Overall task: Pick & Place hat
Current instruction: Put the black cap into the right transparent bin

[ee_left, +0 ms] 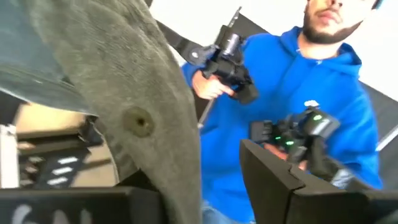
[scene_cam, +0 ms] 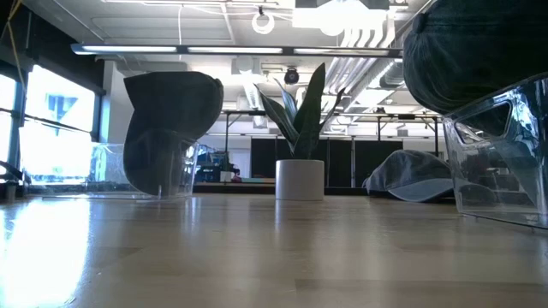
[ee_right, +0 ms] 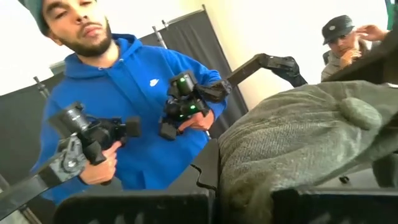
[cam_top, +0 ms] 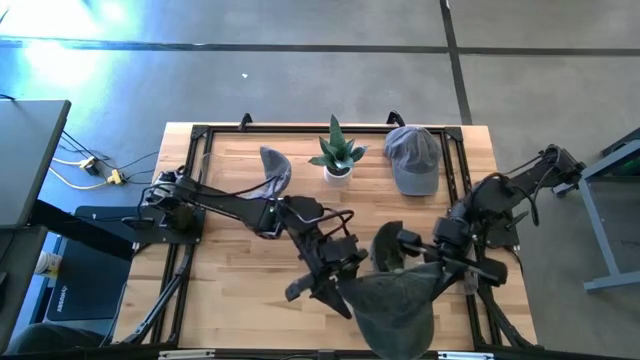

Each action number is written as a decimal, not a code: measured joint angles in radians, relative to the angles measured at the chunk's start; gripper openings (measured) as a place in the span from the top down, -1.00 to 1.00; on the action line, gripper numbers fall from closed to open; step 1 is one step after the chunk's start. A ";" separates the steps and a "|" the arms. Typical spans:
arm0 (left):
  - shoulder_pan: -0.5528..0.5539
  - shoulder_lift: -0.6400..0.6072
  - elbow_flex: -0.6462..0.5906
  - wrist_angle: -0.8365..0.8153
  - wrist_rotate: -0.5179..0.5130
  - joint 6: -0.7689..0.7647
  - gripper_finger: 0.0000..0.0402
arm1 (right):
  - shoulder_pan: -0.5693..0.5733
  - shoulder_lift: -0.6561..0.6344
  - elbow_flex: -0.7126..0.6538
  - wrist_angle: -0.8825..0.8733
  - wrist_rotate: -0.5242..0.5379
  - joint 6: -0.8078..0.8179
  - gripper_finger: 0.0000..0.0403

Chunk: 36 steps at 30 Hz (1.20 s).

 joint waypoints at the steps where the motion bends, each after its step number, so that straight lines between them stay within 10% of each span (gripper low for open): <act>1: 0.000 -0.001 0.000 -0.004 -0.018 0.029 0.34 | 0.000 0.002 0.000 0.001 -0.004 0.000 0.99; 27: 0.072 0.039 -0.002 0.282 -0.145 -0.135 0.54 | -0.009 0.026 0.001 -0.095 0.100 -0.084 0.96; 36: 0.072 0.039 -0.002 0.250 -0.147 -0.136 0.97 | -0.010 0.026 0.001 -0.114 0.089 -0.027 0.82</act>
